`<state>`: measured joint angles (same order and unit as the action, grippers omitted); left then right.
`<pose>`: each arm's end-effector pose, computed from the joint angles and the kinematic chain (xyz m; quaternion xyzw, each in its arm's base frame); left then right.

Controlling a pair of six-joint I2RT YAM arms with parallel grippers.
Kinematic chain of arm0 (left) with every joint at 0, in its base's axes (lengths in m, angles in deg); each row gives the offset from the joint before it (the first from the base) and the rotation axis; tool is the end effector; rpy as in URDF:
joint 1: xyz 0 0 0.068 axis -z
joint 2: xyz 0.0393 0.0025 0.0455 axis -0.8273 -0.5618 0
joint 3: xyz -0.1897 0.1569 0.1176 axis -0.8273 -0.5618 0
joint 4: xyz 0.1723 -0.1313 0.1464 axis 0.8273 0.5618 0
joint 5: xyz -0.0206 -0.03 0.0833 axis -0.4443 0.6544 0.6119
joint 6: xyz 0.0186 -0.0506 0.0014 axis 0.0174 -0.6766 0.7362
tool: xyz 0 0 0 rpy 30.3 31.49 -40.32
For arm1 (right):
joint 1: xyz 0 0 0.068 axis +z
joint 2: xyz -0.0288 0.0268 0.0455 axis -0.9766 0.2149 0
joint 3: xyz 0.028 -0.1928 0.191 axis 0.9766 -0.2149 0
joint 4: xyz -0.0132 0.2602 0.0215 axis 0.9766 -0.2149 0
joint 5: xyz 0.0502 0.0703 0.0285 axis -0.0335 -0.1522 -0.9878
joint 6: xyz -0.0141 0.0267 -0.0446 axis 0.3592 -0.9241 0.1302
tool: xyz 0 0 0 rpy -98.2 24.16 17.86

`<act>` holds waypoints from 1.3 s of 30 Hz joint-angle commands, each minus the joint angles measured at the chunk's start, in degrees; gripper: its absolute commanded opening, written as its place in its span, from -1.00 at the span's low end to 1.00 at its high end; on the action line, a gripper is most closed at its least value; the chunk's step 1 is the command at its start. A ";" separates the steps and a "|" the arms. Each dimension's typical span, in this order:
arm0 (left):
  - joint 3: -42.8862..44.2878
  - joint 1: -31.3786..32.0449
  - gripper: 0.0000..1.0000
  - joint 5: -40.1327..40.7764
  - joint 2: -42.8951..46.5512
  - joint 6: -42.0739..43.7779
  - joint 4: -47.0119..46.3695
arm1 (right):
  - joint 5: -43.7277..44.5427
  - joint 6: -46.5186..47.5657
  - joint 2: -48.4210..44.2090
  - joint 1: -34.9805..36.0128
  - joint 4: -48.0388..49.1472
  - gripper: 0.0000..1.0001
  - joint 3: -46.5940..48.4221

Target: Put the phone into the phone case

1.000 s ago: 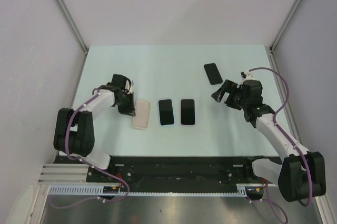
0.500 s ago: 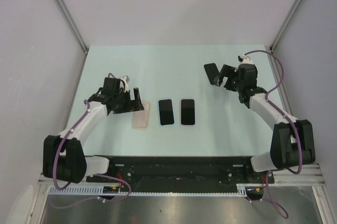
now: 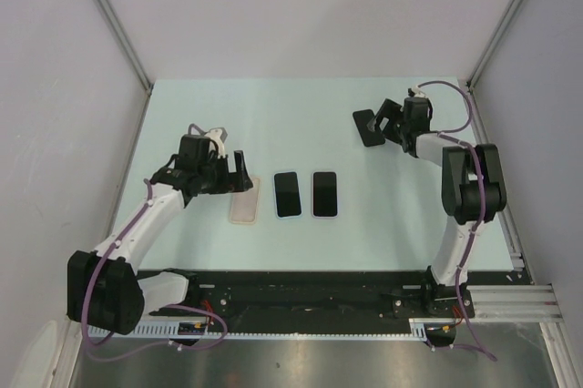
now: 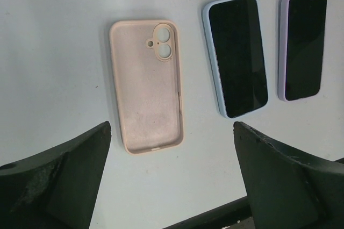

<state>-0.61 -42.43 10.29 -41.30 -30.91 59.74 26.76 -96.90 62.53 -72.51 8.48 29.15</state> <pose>0.2334 -0.0627 0.2469 0.0065 0.9340 -0.1778 0.3100 0.4159 0.0410 0.1822 0.1359 0.8708 0.1758 0.4385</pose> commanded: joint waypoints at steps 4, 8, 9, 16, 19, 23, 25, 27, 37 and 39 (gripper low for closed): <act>-0.02 0.32 1.00 -0.09 0.51 -0.50 -1.33 | -1.08 -7.06 10.98 -1.04 9.20 0.82 8.51; -0.20 0.41 1.00 0.70 0.95 -0.58 -1.77 | -5.19 -9.62 16.88 -1.57 8.58 0.81 14.99; -0.20 0.32 0.99 0.70 0.86 -0.58 -1.77 | -5.99 -9.79 17.94 -1.57 8.15 0.81 16.32; -0.02 0.41 1.00 1.40 -1.51 -0.41 -1.24 | -13.72 -9.01 28.04 -1.30 -1.86 0.82 32.49; -0.02 0.41 0.99 2.80 -0.72 -0.32 -0.98 | -15.93 -5.85 31.21 -0.69 -6.09 0.81 37.69; -0.11 0.41 0.99 3.69 -0.19 -0.23 -0.98 | -16.63 -3.82 33.24 -0.42 -8.12 0.81 40.42; -0.02 0.41 0.99 3.60 -0.46 -0.23 -0.98 | -18.03 -3.47 34.20 -0.16 -9.95 0.81 41.12; 0.15 0.41 1.00 3.42 -0.89 -0.23 -0.98 | -20.23 -2.68 34.99 0.19 -11.19 0.81 42.17; 0.15 0.50 1.00 2.98 -0.98 -0.41 -0.98 | -21.39 8.92 34.21 4.06 -27.70 0.82 45.09; 0.15 0.50 0.99 2.81 -0.72 -0.41 -0.89 | -22.34 8.84 31.93 4.49 -26.85 0.82 40.46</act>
<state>-0.61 -42.32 13.31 -42.89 -30.88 59.36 6.00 -91.42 95.69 -69.69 -6.80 75.53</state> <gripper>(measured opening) 0.996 0.906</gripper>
